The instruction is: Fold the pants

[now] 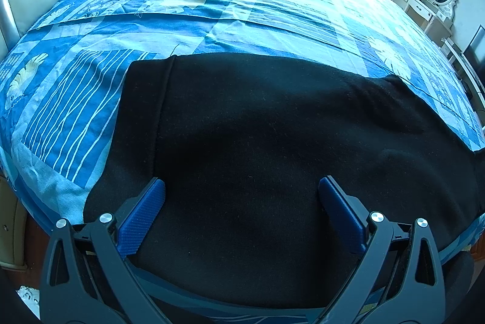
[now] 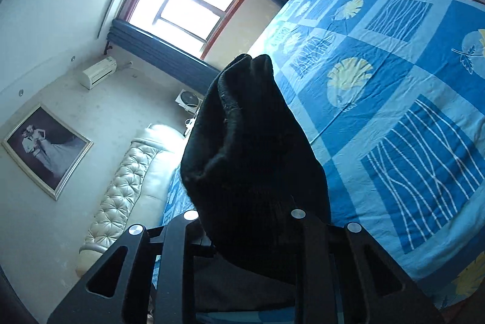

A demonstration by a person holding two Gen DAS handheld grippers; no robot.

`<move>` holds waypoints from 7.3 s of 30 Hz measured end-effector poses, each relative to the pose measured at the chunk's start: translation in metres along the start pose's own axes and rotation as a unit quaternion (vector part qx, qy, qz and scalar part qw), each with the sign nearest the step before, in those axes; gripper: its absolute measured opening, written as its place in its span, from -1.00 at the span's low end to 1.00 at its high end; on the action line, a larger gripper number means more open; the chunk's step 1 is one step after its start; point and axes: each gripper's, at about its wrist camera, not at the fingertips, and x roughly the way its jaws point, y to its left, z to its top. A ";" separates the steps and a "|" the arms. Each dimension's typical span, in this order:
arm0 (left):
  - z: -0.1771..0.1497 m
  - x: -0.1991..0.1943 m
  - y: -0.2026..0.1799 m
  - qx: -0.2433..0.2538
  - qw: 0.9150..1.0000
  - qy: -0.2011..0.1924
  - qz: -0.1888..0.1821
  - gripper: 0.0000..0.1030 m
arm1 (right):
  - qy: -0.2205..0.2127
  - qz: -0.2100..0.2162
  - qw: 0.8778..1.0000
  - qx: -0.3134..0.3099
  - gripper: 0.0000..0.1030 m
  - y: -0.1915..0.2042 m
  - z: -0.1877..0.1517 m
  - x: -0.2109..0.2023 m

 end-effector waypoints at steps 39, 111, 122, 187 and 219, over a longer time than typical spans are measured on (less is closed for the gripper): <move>0.001 0.000 0.001 0.000 1.000 0.007 0.000 0.96 | 0.291 -0.106 0.875 -0.372 0.35 0.119 -0.280 0.216; -0.002 -0.001 0.001 0.003 1.000 -0.005 -0.004 0.96 | 0.234 -0.004 0.972 -0.035 -0.11 0.036 -0.169 0.172; 0.012 -0.016 0.019 -0.018 0.997 0.019 -0.074 0.96 | 0.340 0.016 0.939 -0.053 0.07 0.060 -0.236 0.229; 0.077 -0.077 -0.259 0.151 0.971 0.038 -0.183 -0.72 | 0.070 -0.089 0.992 0.055 0.35 -0.031 -0.105 0.105; -0.022 0.003 -0.394 0.289 0.957 0.007 -0.031 -0.72 | 0.056 -0.124 0.982 0.129 0.35 -0.095 -0.105 0.089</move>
